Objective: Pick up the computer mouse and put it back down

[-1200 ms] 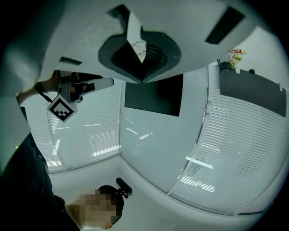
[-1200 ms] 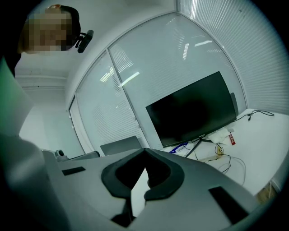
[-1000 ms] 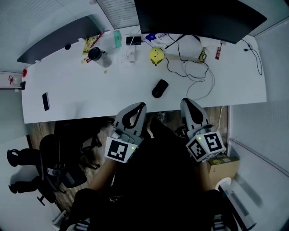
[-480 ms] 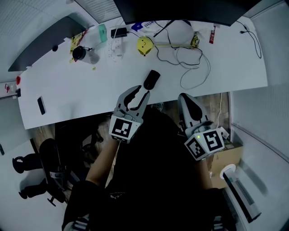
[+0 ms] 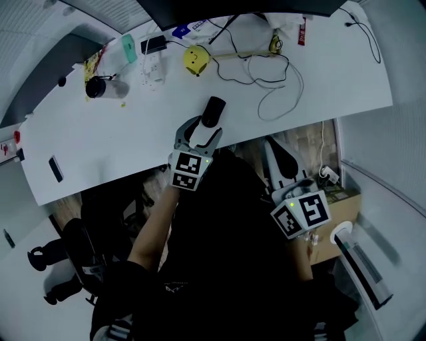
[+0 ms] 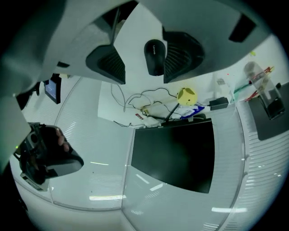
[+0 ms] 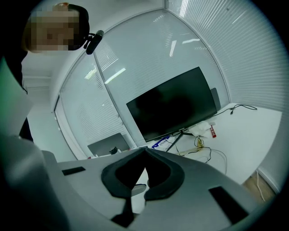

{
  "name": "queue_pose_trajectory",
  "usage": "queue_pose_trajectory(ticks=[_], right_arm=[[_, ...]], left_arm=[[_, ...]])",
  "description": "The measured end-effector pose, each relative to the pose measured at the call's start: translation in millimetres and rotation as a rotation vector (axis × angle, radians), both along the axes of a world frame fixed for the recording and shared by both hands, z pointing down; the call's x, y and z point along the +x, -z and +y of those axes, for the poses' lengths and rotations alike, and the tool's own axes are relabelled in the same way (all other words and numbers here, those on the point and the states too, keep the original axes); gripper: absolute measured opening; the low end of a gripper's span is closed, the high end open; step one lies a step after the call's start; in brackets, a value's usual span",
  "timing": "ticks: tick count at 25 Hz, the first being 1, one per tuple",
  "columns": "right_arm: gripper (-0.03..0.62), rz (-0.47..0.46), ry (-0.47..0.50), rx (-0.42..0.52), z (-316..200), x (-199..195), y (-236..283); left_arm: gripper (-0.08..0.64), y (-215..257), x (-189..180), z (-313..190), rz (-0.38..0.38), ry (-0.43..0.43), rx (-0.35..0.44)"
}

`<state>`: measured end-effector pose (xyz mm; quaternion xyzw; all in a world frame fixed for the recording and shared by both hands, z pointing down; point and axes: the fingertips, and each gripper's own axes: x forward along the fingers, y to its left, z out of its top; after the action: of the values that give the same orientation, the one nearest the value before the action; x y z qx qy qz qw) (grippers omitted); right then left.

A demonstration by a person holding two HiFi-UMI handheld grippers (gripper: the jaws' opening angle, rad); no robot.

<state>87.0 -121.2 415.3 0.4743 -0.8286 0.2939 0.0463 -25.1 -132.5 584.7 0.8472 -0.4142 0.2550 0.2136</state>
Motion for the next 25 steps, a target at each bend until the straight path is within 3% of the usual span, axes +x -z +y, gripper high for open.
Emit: queue_pose_trajectory(ticks=[13,25], right_arm=[[-0.002,0.035,-0.019,-0.101,-1.7,-7.6,-31.3],[-0.002,0.046,-0.047,-0.134,-10.7,0.9,-47.5]], left_arm=[[0.258,-100.0,7.4,-16.7,-0.127,0.012,-0.185],[0.258,-136.2,2.1,-26.2,-0.178,0.055,-0.309]])
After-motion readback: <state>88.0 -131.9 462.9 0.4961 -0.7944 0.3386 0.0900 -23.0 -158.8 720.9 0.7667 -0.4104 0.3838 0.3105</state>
